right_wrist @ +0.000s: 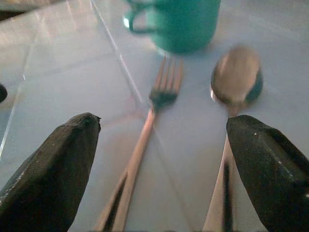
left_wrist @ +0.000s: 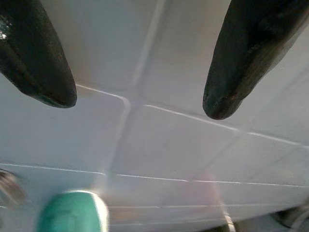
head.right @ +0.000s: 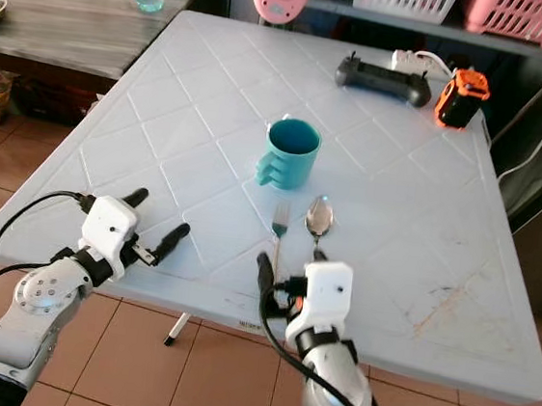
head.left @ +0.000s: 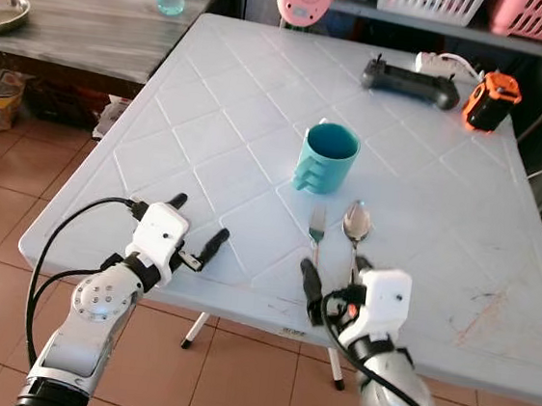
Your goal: Setting the table
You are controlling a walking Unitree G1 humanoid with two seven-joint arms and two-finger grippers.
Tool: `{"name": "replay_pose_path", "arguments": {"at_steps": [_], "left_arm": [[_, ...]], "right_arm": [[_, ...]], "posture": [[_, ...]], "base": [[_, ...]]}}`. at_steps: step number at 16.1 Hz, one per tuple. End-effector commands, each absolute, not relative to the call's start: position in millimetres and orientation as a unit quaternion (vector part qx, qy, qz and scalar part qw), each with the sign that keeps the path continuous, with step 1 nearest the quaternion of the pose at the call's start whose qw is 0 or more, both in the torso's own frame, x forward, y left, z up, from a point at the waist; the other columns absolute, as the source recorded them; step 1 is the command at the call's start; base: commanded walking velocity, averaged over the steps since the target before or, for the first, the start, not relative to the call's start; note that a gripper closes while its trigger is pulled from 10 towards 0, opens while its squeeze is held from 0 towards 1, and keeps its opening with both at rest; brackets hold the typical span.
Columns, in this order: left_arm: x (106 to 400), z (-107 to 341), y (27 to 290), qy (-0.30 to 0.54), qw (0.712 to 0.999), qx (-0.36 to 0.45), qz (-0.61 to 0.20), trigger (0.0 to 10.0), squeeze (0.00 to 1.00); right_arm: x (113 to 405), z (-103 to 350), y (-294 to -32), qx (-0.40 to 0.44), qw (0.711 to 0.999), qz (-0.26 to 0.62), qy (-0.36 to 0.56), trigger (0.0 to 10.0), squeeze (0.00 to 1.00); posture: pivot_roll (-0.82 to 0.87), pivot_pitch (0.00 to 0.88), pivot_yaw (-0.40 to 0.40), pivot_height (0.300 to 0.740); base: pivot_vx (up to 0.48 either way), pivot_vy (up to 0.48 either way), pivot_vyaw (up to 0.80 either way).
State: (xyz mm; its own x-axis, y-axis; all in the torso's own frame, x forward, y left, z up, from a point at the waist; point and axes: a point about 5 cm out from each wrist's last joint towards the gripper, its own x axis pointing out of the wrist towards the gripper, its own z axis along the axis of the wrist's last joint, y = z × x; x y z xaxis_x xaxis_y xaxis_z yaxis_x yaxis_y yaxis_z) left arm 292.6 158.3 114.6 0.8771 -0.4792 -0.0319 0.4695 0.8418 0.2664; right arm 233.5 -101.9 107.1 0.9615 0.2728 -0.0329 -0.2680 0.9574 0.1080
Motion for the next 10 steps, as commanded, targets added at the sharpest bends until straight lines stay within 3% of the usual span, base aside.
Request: {"name": "replay_pose_path", "arguments": {"at_steps": [1, 10], "left_arm": [[290, 116, 150, -0.018, 0.952, 0.132, -0.274, 10.0, 0.00], [297, 118, 132, -0.005, 0.937, 0.123, -0.327, 10.0, 0.00]], "right_arm": [[232, 103, -98, 0.055, 0.988, 0.143, 0.037, 10.0, 0.00], [254, 118, -87, 0.069, 0.990, 0.122, 0.028, 10.0, 0.00]], "posture": [[0.20, 0.207, -0.008, 0.740], [0.17, 0.202, 0.026, 0.740]], "base": [[0.000, 0.000, 0.00], [0.000, 0.000, 0.00]]}}
